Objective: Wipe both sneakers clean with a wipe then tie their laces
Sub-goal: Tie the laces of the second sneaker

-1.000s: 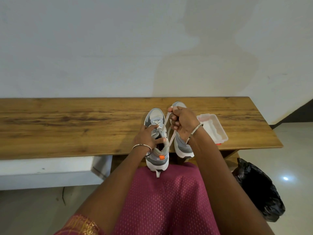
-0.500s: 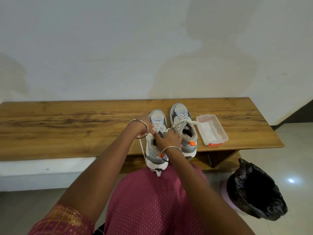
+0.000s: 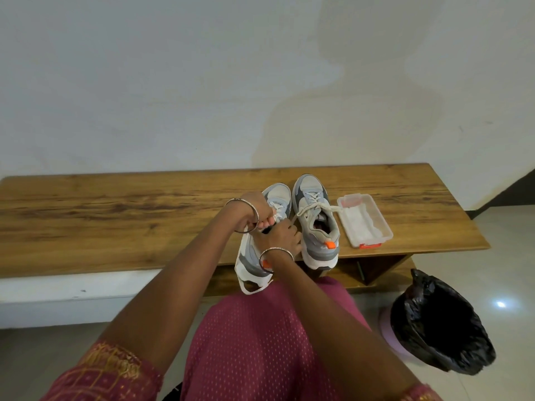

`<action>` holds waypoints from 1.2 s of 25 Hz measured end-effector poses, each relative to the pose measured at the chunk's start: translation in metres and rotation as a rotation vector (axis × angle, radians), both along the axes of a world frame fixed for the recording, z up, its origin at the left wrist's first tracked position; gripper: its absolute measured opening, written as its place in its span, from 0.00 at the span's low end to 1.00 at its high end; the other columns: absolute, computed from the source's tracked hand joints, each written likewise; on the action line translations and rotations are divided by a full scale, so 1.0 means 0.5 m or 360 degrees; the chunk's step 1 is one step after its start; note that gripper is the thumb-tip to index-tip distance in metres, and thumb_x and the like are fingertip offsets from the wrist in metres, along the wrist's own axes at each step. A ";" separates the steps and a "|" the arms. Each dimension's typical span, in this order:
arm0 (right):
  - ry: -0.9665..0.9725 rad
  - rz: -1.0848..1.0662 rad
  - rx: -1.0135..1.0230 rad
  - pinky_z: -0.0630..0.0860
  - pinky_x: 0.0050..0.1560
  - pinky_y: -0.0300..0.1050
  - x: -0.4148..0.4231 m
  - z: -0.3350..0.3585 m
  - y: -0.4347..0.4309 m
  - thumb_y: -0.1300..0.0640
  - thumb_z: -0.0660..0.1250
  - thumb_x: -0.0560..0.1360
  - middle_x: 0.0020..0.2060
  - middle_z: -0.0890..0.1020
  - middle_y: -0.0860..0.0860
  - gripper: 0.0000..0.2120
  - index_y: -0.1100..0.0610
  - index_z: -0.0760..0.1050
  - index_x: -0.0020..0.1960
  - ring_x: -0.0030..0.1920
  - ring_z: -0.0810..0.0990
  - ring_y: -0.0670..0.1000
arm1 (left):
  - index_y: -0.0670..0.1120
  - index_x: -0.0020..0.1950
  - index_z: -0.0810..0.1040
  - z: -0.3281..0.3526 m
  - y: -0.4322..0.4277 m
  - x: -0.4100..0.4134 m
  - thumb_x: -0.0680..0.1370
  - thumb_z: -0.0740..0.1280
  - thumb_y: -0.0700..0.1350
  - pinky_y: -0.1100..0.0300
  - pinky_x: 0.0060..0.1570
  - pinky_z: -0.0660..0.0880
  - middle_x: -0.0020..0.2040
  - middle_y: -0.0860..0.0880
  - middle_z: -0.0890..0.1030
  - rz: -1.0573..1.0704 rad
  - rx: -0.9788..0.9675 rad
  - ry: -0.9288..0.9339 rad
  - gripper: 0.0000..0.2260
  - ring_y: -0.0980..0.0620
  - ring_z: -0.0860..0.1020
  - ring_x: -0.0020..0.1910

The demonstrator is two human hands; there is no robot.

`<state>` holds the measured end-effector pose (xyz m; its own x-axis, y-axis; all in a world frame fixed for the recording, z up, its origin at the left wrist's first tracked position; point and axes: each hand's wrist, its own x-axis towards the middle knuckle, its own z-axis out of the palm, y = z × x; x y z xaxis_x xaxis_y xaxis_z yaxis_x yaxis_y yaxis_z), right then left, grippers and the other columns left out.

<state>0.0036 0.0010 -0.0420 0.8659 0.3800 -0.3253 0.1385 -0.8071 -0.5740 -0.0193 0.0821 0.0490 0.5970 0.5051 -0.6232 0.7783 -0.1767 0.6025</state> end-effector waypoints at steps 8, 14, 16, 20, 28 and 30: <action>-0.0090 0.0167 -0.0102 0.66 0.67 0.58 0.021 -0.005 -0.017 0.34 0.73 0.66 0.68 0.73 0.57 0.42 0.59 0.67 0.69 0.70 0.67 0.60 | 0.42 0.38 0.81 0.028 0.022 -0.008 0.82 0.65 0.41 0.62 0.26 0.62 0.28 0.49 0.73 0.0038 0.0159 0.0037 0.13 0.52 0.65 0.26; -0.0125 0.0203 -0.0050 0.70 0.64 0.57 0.021 -0.011 -0.020 0.33 0.74 0.65 0.64 0.76 0.55 0.39 0.57 0.71 0.65 0.67 0.71 0.59 | 0.46 0.40 0.79 0.069 0.047 -0.022 0.82 0.64 0.44 0.62 0.27 0.58 0.34 0.49 0.69 0.0211 0.0077 -0.0163 0.11 0.53 0.62 0.30; -0.0149 0.0235 -0.0045 0.71 0.63 0.57 0.020 -0.010 -0.021 0.33 0.75 0.65 0.62 0.77 0.55 0.37 0.57 0.72 0.63 0.65 0.72 0.58 | 0.45 0.37 0.80 0.077 0.038 -0.025 0.81 0.66 0.44 0.62 0.29 0.61 0.33 0.48 0.71 0.0238 0.0172 -0.0332 0.13 0.52 0.65 0.29; -0.0164 0.0310 -0.0027 0.72 0.61 0.56 0.020 -0.013 -0.023 0.36 0.76 0.66 0.59 0.78 0.53 0.32 0.56 0.73 0.59 0.63 0.73 0.57 | 0.44 0.35 0.80 0.070 0.015 -0.035 0.81 0.66 0.45 0.61 0.32 0.67 0.31 0.51 0.73 0.0316 0.0280 -0.0634 0.15 0.52 0.69 0.32; -0.0167 0.0263 0.0041 0.76 0.55 0.53 0.032 -0.029 -0.024 0.39 0.77 0.65 0.52 0.82 0.52 0.26 0.55 0.76 0.53 0.56 0.79 0.57 | 0.46 0.32 0.78 0.050 -0.019 -0.030 0.81 0.64 0.45 0.60 0.35 0.64 0.27 0.52 0.71 0.0389 0.0285 -0.0949 0.17 0.53 0.67 0.29; -0.0145 0.0271 0.0052 0.75 0.55 0.53 0.036 -0.033 -0.025 0.39 0.77 0.65 0.51 0.82 0.51 0.26 0.54 0.76 0.52 0.55 0.79 0.57 | 0.45 0.33 0.78 0.045 -0.015 -0.034 0.81 0.64 0.45 0.61 0.31 0.63 0.21 0.58 0.69 0.0429 0.0235 -0.0978 0.16 0.60 0.66 0.24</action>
<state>0.0215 -0.0112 -0.0584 0.8136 0.5325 -0.2334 0.3240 -0.7486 -0.5785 -0.0364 0.0747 0.0717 0.6616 0.7394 -0.1248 0.3312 -0.1389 0.9333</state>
